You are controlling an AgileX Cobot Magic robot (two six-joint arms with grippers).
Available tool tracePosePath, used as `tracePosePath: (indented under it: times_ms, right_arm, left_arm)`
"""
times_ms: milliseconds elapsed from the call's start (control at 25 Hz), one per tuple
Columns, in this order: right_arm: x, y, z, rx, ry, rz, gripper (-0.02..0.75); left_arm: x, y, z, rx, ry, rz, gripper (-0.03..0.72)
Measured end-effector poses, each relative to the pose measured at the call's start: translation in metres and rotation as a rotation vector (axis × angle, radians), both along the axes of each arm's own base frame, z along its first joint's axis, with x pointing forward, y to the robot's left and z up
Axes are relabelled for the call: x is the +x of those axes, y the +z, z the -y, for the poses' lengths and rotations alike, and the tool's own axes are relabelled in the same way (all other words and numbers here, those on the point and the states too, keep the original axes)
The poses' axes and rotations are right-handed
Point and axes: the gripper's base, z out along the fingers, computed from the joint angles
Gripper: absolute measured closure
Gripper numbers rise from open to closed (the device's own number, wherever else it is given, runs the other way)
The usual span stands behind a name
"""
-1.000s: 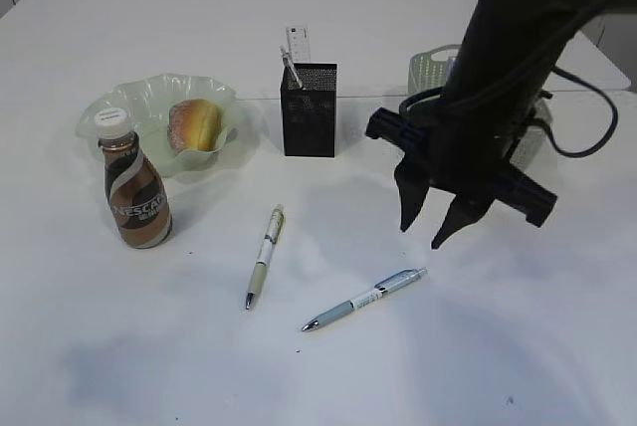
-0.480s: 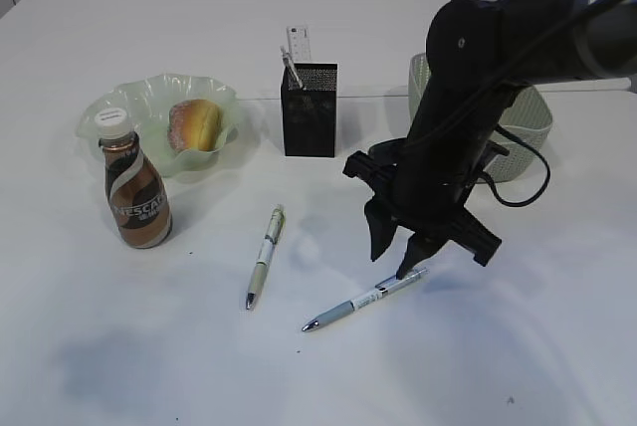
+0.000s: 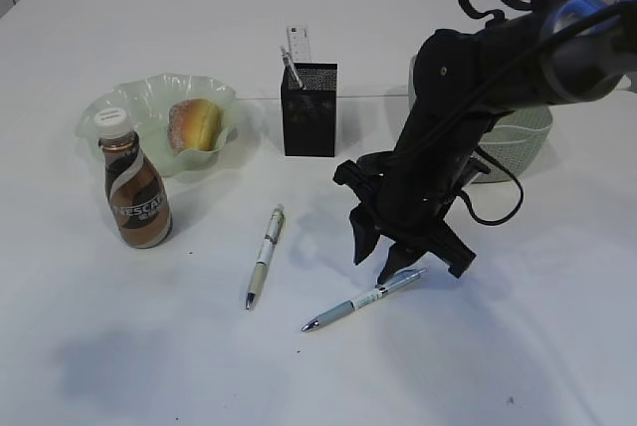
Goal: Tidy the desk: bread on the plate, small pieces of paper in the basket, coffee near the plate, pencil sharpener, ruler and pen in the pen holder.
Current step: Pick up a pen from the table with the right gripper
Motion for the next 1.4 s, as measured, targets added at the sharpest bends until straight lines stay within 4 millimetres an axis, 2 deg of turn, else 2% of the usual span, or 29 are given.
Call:
tracePosePath:
  times_ms: [440, 1400]
  right_arm:
    - [-0.008, -0.019, -0.019, -0.004, 0.039, -0.042, 0.437]
    - [-0.006, -0.026, -0.011, -0.102, -0.044, -0.055, 0.437]
  left_arm:
    - [0.000, 0.000, 0.000, 0.004, 0.001, 0.001, 0.312]
    - [0.001, 0.001, -0.003, 0.037, 0.006, 0.012, 0.312]
